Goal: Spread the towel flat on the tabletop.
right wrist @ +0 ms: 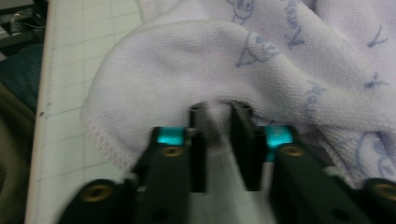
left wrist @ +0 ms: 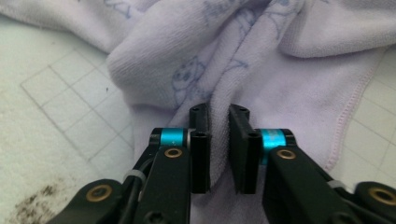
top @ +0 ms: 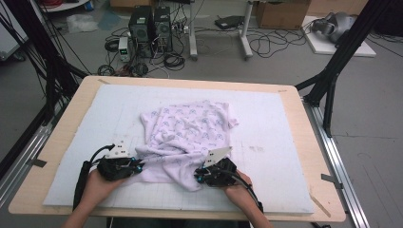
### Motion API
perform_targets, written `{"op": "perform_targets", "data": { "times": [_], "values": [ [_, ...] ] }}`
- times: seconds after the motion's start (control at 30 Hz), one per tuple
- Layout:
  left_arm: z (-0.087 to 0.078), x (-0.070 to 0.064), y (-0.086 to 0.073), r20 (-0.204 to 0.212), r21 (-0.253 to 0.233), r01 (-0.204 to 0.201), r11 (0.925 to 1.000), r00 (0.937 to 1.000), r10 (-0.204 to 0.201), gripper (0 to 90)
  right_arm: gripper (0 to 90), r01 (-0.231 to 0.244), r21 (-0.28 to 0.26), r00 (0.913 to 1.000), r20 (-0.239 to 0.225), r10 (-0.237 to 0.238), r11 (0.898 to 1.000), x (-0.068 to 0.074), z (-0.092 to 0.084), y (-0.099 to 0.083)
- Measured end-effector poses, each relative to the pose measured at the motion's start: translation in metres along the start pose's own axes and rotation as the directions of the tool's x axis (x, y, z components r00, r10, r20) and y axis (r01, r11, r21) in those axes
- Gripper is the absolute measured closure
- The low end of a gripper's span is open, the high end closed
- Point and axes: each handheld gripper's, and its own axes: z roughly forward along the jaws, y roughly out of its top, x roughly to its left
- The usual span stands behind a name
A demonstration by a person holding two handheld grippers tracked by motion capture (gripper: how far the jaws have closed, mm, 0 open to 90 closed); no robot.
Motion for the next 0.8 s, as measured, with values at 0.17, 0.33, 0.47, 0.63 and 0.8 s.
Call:
{"op": "perform_targets", "data": {
  "times": [0.17,0.33,0.47,0.63,0.8],
  "values": [
    [-0.004,-0.005,0.002,0.02,-0.014,-0.006,0.9999,0.9998,0.006,86.0,87.6,0.005,-0.017,0.9999,-0.01,-0.005,1.0,0.002,-0.018,-0.004],
    [-0.01,-0.016,0.011,0.06,-0.057,-0.013,0.9983,0.998,0.017,86.0,87.8,-0.024,-0.08,0.9997,0.009,0.024,0.997,0.01,-0.056,-0.015],
    [-0.014,-0.024,0.018,0.078,-0.083,-0.031,0.996,0.9963,0.037,85.9,87.8,-0.022,-0.107,0.9993,0.029,0.025,0.994,0.019,-0.084,-0.019],
    [-0.01,-0.014,0.011,0.053,-0.037,-0.015,0.9992,0.9984,0.017,85.9,87.2,-0.025,-0.071,0.9997,0.0,0.025,0.997,0.024,-0.074,-0.022],
    [-0.006,-0.004,0.0,0.05,0.012,0.003,0.9999,0.9987,-0.004,84.9,74.9,-0.021,-0.067,0.9996,0.018,0.022,0.998,0.018,-0.058,-0.017]
  ]
}}
